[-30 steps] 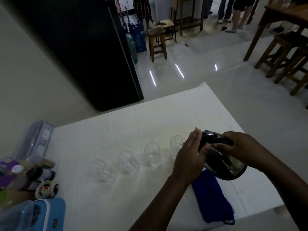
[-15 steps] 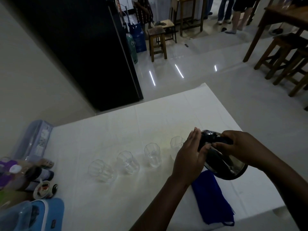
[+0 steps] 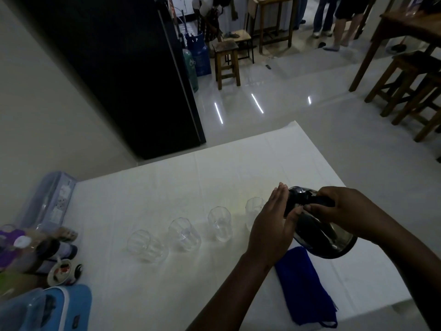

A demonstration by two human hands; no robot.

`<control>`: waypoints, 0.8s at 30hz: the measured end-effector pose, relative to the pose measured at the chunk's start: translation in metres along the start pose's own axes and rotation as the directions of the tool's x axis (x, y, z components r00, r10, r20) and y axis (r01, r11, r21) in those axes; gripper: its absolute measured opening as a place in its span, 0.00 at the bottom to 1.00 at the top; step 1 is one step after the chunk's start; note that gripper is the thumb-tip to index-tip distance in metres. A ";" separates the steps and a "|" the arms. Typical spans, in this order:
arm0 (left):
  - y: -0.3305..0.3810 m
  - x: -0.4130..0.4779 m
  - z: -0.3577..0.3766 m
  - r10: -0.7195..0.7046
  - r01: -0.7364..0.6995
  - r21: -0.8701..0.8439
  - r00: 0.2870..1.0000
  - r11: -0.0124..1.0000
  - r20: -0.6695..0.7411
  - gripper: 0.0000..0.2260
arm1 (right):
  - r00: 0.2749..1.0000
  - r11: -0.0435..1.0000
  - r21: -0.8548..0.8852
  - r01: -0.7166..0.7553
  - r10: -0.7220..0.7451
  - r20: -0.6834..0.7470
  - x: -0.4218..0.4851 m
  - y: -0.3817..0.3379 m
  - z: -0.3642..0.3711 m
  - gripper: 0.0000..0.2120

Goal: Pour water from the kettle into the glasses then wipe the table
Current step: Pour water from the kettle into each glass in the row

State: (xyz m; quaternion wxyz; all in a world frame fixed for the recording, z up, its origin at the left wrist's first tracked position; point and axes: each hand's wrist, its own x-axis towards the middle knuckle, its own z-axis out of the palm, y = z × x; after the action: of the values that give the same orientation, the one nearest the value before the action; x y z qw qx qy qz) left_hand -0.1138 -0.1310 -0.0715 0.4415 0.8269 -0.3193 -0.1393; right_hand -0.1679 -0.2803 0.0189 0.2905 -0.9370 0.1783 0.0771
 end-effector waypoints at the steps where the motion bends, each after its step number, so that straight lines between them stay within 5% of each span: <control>1: 0.000 0.000 0.000 0.000 0.000 -0.001 1.000 1.000 -0.002 0.26 | 1.000 1.000 0.002 0.002 -0.002 -0.001 0.000 0.000 0.000 0.13; 24: -0.005 -0.002 0.000 0.045 -0.046 0.039 0.999 0.998 0.014 0.24 | 0.998 0.999 0.049 -0.024 0.026 -0.050 -0.004 0.016 0.015 0.10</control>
State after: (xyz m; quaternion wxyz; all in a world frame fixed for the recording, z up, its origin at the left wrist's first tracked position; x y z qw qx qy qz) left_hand -0.1136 -0.1273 -0.0752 0.4260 0.8270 -0.3437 -0.1283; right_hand -0.1782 -0.2826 -0.0003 0.3076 -0.9290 0.1990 0.0525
